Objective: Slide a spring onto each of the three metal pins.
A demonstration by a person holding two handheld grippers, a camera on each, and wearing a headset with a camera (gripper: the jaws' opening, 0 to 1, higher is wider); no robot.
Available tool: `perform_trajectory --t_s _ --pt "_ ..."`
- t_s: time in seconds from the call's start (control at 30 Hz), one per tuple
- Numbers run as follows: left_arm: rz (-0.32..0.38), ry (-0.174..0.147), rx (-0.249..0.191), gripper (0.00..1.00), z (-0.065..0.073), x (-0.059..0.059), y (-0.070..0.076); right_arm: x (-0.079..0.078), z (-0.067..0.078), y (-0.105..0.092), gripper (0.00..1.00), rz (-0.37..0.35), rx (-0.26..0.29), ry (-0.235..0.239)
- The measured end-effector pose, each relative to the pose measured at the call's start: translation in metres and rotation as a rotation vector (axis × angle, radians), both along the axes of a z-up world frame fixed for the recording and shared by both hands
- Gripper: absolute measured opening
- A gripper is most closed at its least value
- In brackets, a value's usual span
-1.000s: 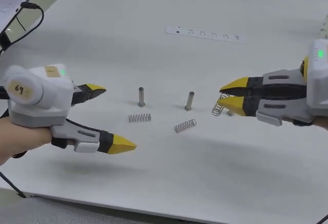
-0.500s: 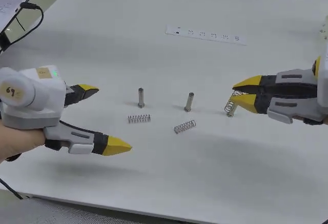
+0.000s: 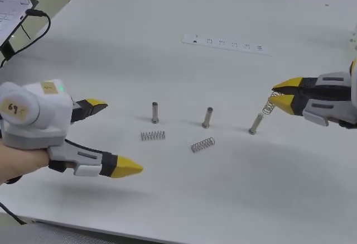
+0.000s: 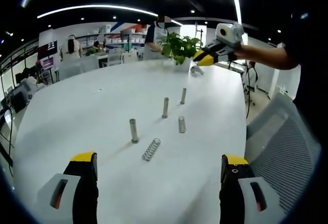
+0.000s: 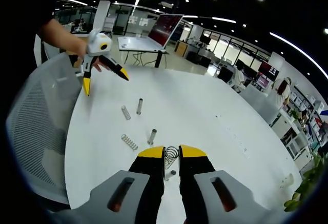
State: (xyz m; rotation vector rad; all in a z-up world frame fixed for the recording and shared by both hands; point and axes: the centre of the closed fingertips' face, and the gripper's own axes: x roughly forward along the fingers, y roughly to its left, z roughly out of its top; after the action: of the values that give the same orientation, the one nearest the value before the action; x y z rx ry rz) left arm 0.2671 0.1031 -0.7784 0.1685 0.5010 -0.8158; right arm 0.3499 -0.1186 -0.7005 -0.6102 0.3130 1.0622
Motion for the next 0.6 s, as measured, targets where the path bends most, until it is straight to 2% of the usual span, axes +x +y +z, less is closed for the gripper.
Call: perform_trajectory --t_s 0.13,0.6 --pt "0.002 0.002 -0.001 0.98 0.0 -0.001 0.001 0.009 -0.004 -0.004 0.07 -0.025 -0.008 0.002" --pt "0.014 0.004 -0.007 0.98 0.0 -0.001 0.004 0.024 -0.019 -0.008 0.07 -0.054 -0.021 0.021"
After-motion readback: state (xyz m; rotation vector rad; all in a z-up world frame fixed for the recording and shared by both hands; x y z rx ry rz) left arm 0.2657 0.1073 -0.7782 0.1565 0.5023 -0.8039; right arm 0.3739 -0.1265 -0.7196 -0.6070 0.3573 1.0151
